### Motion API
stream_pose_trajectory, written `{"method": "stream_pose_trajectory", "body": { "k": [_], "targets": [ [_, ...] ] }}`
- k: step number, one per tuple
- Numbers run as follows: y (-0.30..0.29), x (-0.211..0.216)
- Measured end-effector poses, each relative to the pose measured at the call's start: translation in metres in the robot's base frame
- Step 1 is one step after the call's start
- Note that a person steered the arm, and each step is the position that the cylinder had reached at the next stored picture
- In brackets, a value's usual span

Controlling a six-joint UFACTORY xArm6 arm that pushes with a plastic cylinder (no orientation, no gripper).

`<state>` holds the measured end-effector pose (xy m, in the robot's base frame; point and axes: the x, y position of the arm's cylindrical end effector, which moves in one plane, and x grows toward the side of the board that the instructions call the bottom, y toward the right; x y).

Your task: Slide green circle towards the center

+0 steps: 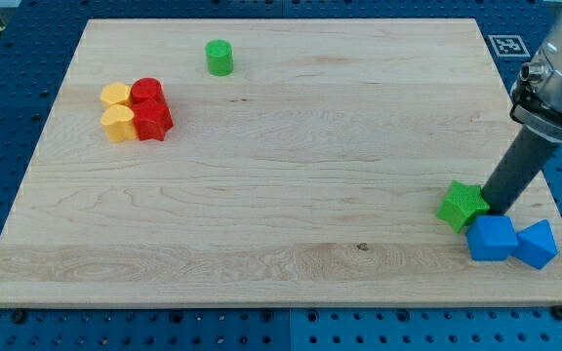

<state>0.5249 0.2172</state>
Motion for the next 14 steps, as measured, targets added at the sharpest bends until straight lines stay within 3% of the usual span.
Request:
{"method": "stream_pose_trajectory", "body": {
  "k": [2, 4, 5, 6, 7, 8, 11, 14],
  "targets": [
    [-0.061, -0.110],
    [-0.160, -0.242],
    [-0.228, -0.293],
    [-0.312, -0.318],
    [-0.381, -0.313],
    [-0.392, -0.304],
    [-0.329, -0.275],
    [-0.317, -0.246]
  ]
}}
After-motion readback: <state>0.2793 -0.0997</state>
